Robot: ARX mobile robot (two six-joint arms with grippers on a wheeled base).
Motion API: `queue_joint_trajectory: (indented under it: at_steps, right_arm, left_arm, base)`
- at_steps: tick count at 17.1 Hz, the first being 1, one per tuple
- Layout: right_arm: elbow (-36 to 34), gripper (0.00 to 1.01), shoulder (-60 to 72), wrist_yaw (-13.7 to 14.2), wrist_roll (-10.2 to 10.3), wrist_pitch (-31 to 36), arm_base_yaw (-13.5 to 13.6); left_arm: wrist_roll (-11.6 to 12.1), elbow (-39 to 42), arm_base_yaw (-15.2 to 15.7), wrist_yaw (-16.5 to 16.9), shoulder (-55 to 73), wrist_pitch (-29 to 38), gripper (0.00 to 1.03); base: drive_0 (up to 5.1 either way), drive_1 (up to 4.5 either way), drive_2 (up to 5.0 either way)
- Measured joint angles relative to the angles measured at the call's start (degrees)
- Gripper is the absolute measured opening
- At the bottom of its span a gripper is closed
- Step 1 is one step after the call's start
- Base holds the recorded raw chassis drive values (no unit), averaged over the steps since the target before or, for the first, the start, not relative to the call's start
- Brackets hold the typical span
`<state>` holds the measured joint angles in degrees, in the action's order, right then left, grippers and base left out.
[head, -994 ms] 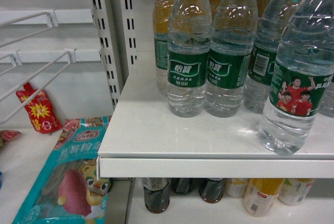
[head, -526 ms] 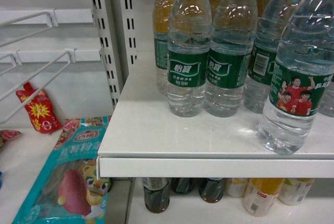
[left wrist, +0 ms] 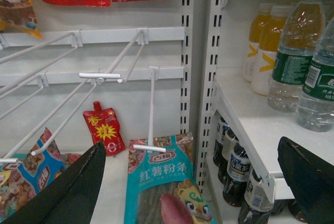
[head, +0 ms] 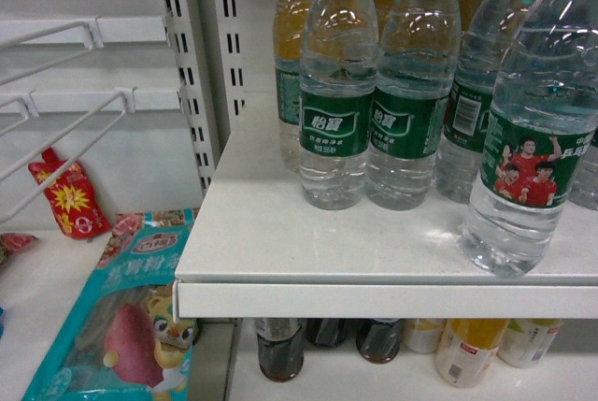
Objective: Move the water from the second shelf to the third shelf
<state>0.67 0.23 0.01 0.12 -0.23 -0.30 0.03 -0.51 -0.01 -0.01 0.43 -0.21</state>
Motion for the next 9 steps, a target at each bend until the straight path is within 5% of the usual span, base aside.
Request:
queue_joint_trajectory:
  at_steps: [3, 9]
  right_arm:
    - [0.00, 0.97, 0.00, 0.00, 0.00, 0.00, 0.00]
    - [0.00, 0.98, 0.00, 0.00, 0.02, 0.00, 0.00]
  left_arm:
    - [0.00, 0.00, 0.00, 0.00, 0.00, 0.00, 0.98]
    - [0.00, 0.00, 0.00, 0.00, 0.00, 0.00, 0.98]
  base:
    - [0.0, 0.00, 0.0]
    - [0.0, 0.00, 0.0]
